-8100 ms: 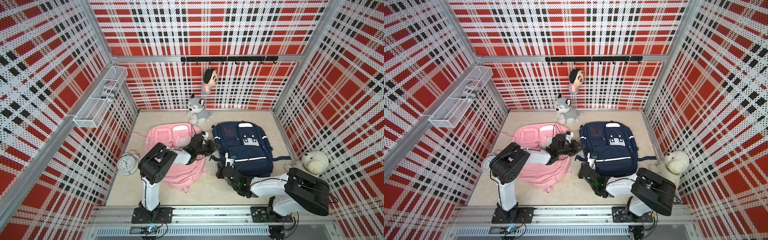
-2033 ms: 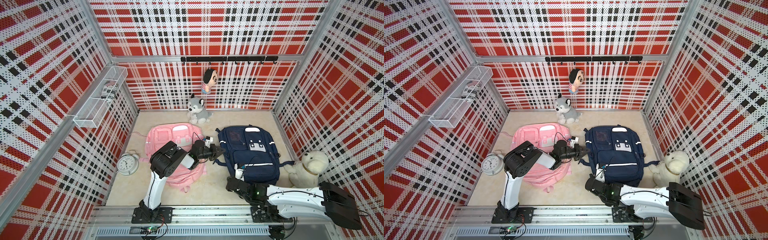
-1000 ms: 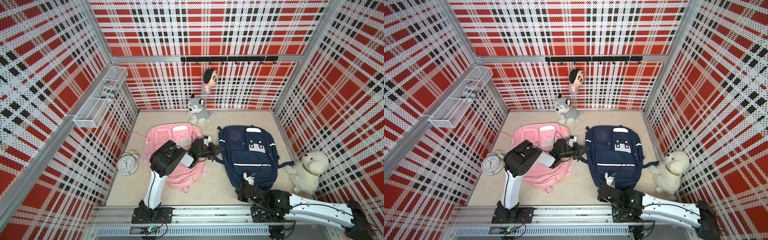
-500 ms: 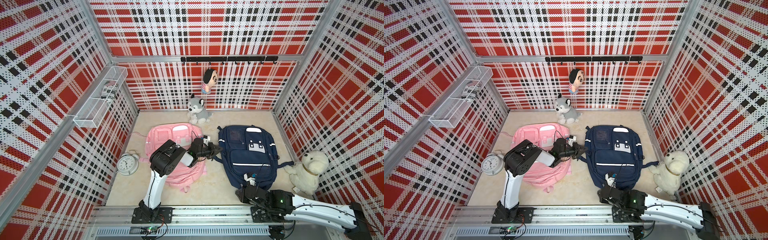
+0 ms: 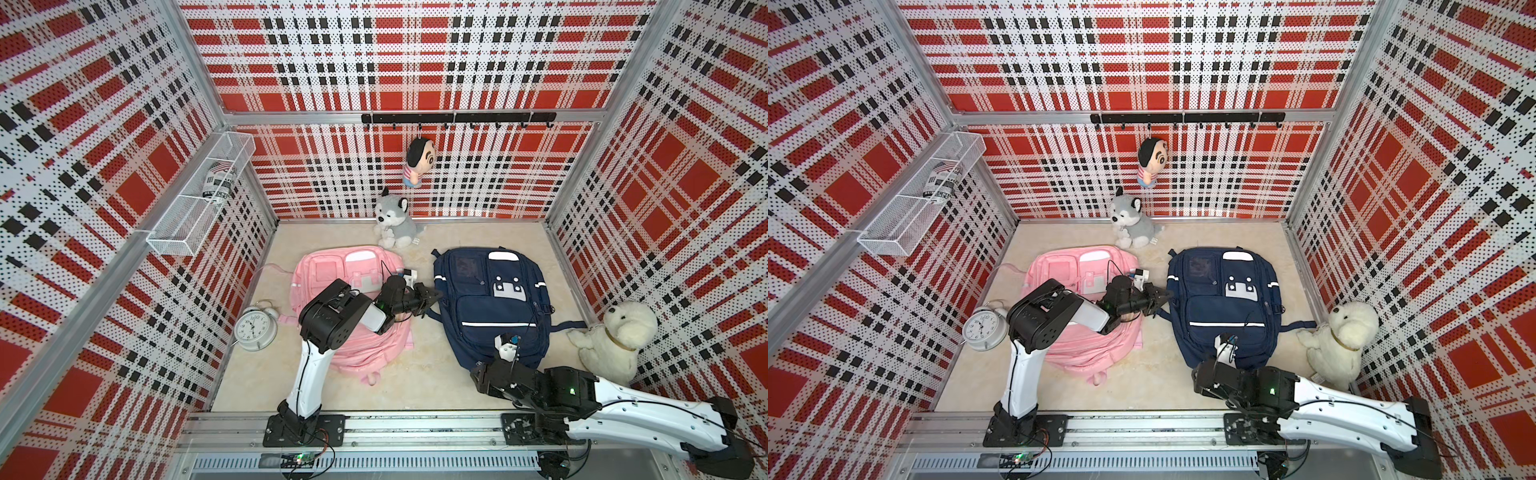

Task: Zip up the backpack
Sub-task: Zip the zipper on the backpack.

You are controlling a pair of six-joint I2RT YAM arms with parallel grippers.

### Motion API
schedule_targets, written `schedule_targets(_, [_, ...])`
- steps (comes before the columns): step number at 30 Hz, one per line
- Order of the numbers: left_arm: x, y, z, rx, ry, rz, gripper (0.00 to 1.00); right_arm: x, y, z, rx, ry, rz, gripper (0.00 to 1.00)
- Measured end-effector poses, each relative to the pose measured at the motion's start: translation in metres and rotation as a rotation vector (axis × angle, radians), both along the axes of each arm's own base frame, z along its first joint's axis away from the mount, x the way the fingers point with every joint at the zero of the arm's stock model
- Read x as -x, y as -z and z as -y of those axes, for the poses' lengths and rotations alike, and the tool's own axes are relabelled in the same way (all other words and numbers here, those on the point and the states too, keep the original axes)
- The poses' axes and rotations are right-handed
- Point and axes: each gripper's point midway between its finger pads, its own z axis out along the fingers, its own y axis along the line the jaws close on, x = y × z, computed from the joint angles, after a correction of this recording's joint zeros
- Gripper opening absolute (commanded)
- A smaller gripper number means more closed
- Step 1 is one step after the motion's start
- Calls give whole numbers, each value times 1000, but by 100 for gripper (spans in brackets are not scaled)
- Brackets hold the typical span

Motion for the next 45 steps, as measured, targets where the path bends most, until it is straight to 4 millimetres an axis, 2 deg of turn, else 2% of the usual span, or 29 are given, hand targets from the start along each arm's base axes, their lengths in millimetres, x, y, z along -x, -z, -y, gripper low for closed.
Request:
schedule_targets(7, [1,-1,1,0,1,7,0,5,6,-15,190,38,-76,53])
schedule_targets(12, [3,-3,1,12,8,18,0,5,15,-25,275,134,-84,48])
schedule_targets(19, [7,-6,-1,33,30,24,0,-13,24,-41,350,289,-29,52])
schedule_targets(24, [8,-6,-4,41,41,23,0,-21,26,-47,387,381,8,48])
schedule_targets(30, [9,-8,-4,50,53,26,0,-21,28,-40,448,422,28,48])
schedule_targets(36, [9,-9,-5,53,58,24,0,-15,26,-59,503,418,39,48])
schedule_targets(45, [9,-9,-6,62,63,24,0,-3,30,-34,597,417,56,49])
